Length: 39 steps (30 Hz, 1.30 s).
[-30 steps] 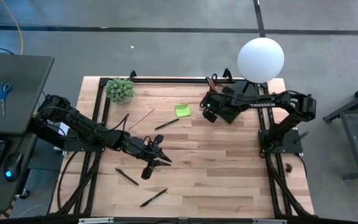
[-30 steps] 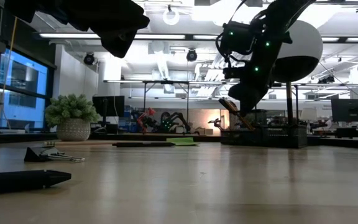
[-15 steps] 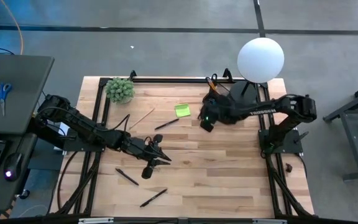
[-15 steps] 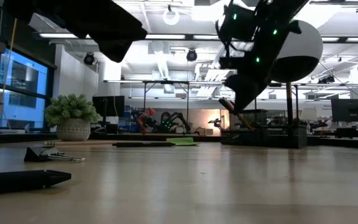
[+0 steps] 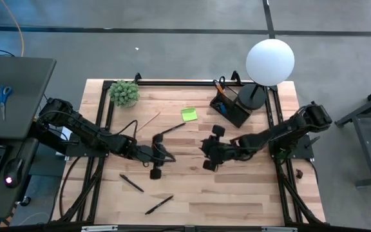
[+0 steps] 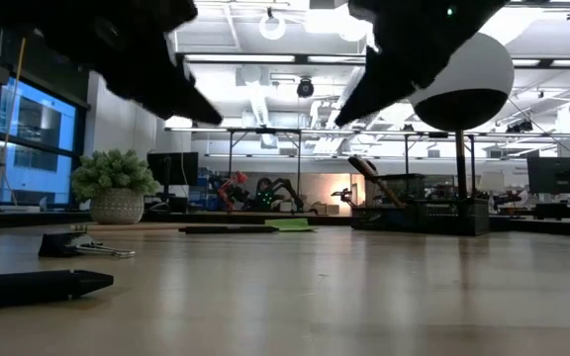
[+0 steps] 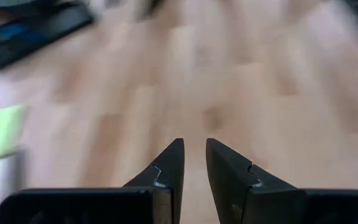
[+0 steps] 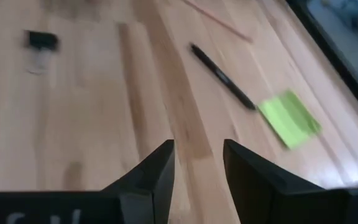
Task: Pick and place office supplies into organizer
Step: Put the black pen into the black desk organizer
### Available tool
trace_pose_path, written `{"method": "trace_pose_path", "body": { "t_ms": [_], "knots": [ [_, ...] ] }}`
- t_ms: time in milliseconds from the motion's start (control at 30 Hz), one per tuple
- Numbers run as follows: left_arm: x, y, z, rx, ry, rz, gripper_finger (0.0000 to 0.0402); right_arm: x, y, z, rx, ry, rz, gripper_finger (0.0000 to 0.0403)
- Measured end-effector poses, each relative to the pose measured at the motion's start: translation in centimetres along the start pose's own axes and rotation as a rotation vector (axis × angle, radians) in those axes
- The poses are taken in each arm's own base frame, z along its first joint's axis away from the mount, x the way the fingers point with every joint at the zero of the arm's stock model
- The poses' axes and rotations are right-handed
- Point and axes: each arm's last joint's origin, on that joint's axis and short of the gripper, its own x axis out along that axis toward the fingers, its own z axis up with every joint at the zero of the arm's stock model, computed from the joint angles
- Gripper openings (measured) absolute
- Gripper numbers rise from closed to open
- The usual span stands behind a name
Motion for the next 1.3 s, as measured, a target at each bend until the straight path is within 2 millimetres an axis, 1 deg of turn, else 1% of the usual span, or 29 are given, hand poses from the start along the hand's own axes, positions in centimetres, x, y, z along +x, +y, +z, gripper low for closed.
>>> {"method": "trace_pose_path", "body": {
  "t_ms": [67, 133, 200, 300, 433, 600, 700, 833, 933, 1100, 1233, 1300],
  "knots": [
    [0.1, 0.4, -0.2, 0.012, 0.018, 0.062, 0.0058, 0.2, 0.3, 0.3, -0.035, -0.036, 0.009, 0.0129],
    [0.1, 1.0, -0.1, 0.031, 0.025, 0.059, 0.0058, 1.1, 0.2, 0.7, -0.045, -0.072, 0.011, 0.0129],
    [0.1, 1.7, 0.2, 0.045, 0.027, 0.029, 0.0058, 2.2, 0.1, 0.9, -0.06, -0.093, 0.032, 0.0129],
    [0.6, 3.2, 0.1, 0.061, 0.061, 0.02, 0.0058, 4.4, -0.6, 0.9, -0.097, -0.101, 0.072, 0.0129],
    [1.1, 5.6, -0.2, 0.048, 0.123, 0.04, 0.0058, 6.8, -2.8, 0.6, -0.112, -0.08, 0.072, 0.0129],
    [1.1, 8.8, -1.7, -0.018, 0.281, 0.119, 0.0058, 8.1, -5.9, 1.1, -0.084, -0.091, 0.074, 0.0129],
    [1.1, 9.9, -2.0, -0.036, 0.314, 0.126, 0.0058, 8.9, -7.7, 1.4, -0.091, -0.133, 0.108, 0.0129],
    [1.1, 10.7, -1.8, -0.014, 0.296, 0.093, 0.0058, 11.0, -9.6, 1.3, -0.098, -0.206, 0.188, 0.0129],
    [1.1, 10.7, -1.8, -0.009, 0.294, 0.082, 0.0058, 12.5, -10.5, 0.9, -0.124, -0.259, 0.272, 0.0129],
    [0.9, 10.7, -1.6, -0.009, 0.282, 0.081, 0.0058, 14.7, -11.5, 0.2, -0.134, -0.222, 0.321, 0.0129],
    [0.9, 10.7, -1.7, -0.052, 0.291, 0.091, 0.0058, 15.4, -11.9, 0.4, -0.135, -0.176, 0.322, 0.0129],
    [1.0, 10.8, -1.9, -0.08, 0.282, 0.133, 0.0058, 15.5, -12.0, 0.5, -0.134, -0.165, 0.326, 0.0129]
  ]
}}
